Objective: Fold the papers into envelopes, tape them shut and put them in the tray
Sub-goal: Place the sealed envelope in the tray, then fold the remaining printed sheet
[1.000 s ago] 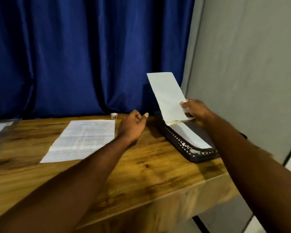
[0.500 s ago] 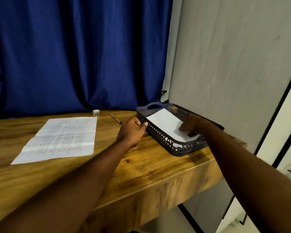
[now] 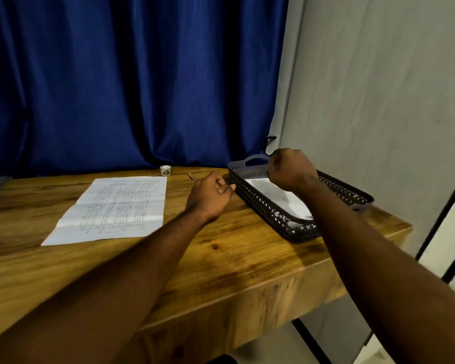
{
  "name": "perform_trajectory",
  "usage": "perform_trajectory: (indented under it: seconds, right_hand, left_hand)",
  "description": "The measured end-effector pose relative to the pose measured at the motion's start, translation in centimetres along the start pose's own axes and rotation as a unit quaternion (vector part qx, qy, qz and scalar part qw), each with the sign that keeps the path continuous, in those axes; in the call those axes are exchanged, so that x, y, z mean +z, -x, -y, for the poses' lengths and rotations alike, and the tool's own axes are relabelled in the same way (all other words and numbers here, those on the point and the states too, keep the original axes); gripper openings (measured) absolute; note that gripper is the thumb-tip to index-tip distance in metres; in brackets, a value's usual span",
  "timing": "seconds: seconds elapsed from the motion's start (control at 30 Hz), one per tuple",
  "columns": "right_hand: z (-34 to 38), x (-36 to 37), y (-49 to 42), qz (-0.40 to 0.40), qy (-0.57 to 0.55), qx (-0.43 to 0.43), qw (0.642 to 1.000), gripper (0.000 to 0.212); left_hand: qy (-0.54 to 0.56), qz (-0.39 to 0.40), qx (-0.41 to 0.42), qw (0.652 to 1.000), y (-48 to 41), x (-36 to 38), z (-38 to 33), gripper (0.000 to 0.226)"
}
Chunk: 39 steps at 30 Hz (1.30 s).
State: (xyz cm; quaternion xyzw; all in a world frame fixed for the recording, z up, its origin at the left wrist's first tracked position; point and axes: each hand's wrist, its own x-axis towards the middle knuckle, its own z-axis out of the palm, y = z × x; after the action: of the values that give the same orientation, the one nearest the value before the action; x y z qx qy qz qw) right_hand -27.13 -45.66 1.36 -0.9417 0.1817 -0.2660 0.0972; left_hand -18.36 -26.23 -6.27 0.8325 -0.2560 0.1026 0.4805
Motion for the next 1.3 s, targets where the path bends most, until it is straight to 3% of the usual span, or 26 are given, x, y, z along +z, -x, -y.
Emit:
perform_trajectory:
  seconds: [0.13, 0.27, 0.37, 0.47, 0.63, 0.73, 0.87, 1.07, 1.13, 1.2, 1.3]
  right_hand:
    - [6.3, 1.5, -0.3, 0.019, -0.086, -0.095, 0.992, 0.014]
    - [11.7, 5.4, 0.6, 0.090, -0.073, -0.187, 0.975, 0.035]
    - [15.1, 8.4, 1.2, 0.185, -0.088, -0.190, 0.960, 0.056]
    - [18.4, 11.7, 1.4, 0.249, -0.056, -0.158, 0.954, 0.068]
    - [21.3, 15.5, 0.2, 0.312, -0.047, -0.155, 0.936, 0.068]
    - [22.0, 16.8, -0.5, 0.310, -0.043, -0.158, 0.936, 0.067]
    - [23.0, 18.3, -2.0, 0.289, -0.061, -0.151, 0.943, 0.051]
    - [22.0, 21.1, -3.1, 0.135, -0.129, -0.201, 0.962, 0.028]
    - [21.5, 21.2, -3.0, 0.118, -0.154, -0.215, 0.957, 0.030]
    - [21.1, 21.2, -3.3, 0.134, -0.170, -0.214, 0.952, 0.040]
    - [20.9, 21.3, -3.6, 0.151, -0.150, -0.227, 0.950, 0.049]
  left_hand:
    - [-0.011, -0.046, 0.012, 0.999, -0.8, -3.2, 1.6, 0.020]
    - [-0.058, -0.075, 0.012, 0.995, -2.0, -8.3, 4.5, 0.018]
    - [-0.142, -0.079, 0.000, 0.987, -2.2, -12.7, 7.5, 0.019]
    - [-0.249, -0.046, -0.028, 0.967, -1.5, -17.1, 11.1, 0.018]
    - [-0.318, 0.062, -0.096, 0.941, 0.7, -21.1, 14.6, 0.054]
    - [-0.348, 0.082, -0.122, 0.926, 1.1, -21.6, 15.6, 0.060]
    - [-0.368, 0.023, -0.096, 0.925, 0.1, -22.3, 16.2, 0.056]
    - [-0.328, -0.036, -0.108, 0.938, -2.4, -22.3, 16.9, 0.037]
    - [-0.309, -0.043, -0.116, 0.943, -3.1, -22.8, 17.4, 0.030]
    - [-0.299, -0.045, -0.120, 0.946, -3.5, -23.1, 18.5, 0.040]
    - [-0.277, -0.022, -0.149, 0.949, -3.2, -23.1, 19.5, 0.076]
